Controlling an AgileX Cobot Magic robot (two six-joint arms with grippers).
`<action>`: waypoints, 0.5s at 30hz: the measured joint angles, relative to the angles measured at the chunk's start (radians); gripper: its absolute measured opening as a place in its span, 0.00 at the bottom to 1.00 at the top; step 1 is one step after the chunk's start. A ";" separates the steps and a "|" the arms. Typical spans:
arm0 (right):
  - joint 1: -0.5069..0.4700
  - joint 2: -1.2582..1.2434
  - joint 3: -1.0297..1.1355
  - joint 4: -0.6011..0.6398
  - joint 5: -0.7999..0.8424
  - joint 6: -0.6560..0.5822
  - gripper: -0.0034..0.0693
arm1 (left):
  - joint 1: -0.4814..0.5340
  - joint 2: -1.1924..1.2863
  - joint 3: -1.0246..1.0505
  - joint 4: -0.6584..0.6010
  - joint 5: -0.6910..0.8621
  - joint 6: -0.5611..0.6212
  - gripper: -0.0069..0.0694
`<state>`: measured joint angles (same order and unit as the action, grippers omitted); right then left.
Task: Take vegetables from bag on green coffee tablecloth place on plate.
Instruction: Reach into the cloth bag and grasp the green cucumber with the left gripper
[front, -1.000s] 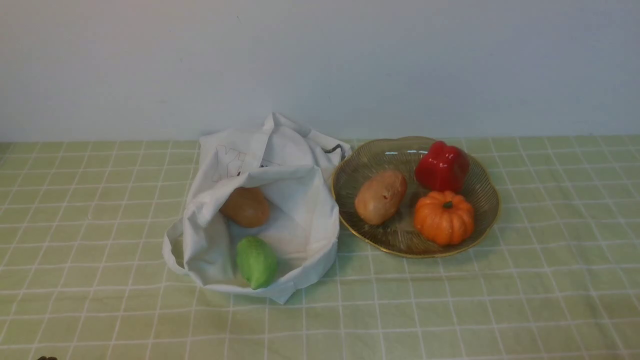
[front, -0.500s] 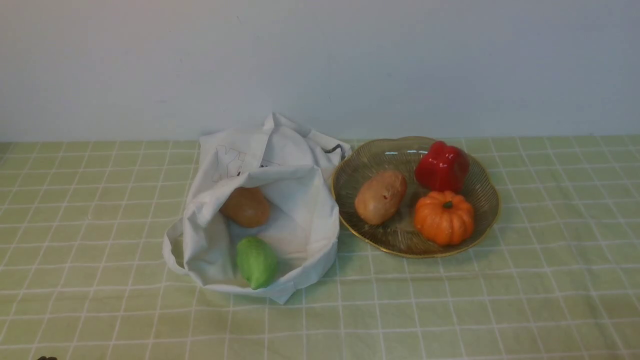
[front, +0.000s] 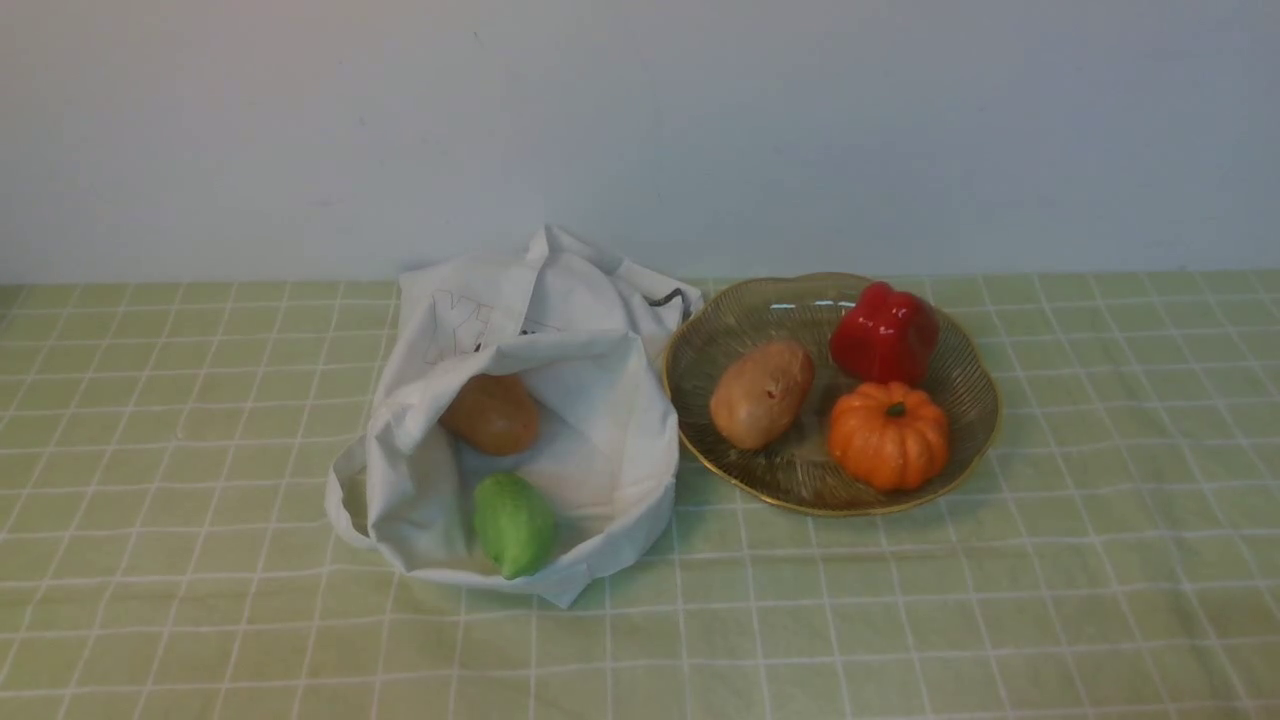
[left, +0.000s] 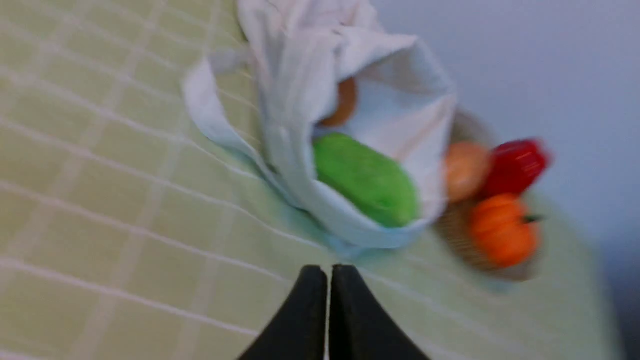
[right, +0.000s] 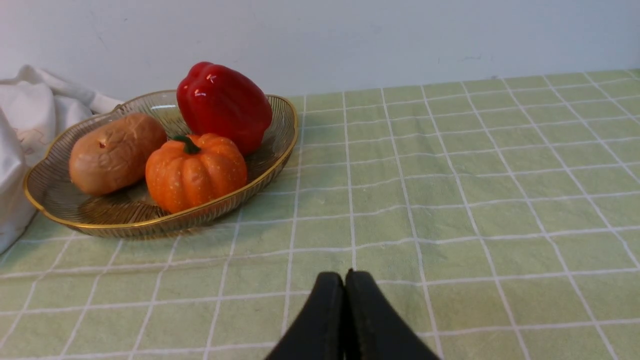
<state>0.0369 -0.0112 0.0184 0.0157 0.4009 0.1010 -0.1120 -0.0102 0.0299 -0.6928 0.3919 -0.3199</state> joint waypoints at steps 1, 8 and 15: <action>0.000 0.000 0.000 0.000 0.000 0.000 0.02 | 0.000 0.000 0.000 -0.175 0.000 -0.066 0.08; 0.000 0.000 0.000 0.000 0.000 0.000 0.02 | 0.000 0.000 0.000 -0.466 -0.034 -0.075 0.08; 0.000 0.000 0.000 0.000 0.000 0.000 0.02 | 0.000 0.009 -0.044 -0.288 0.157 0.216 0.08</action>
<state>0.0369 -0.0112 0.0184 0.0157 0.4009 0.1010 -0.1120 -0.0016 -0.0138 -0.9811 0.5493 -0.1034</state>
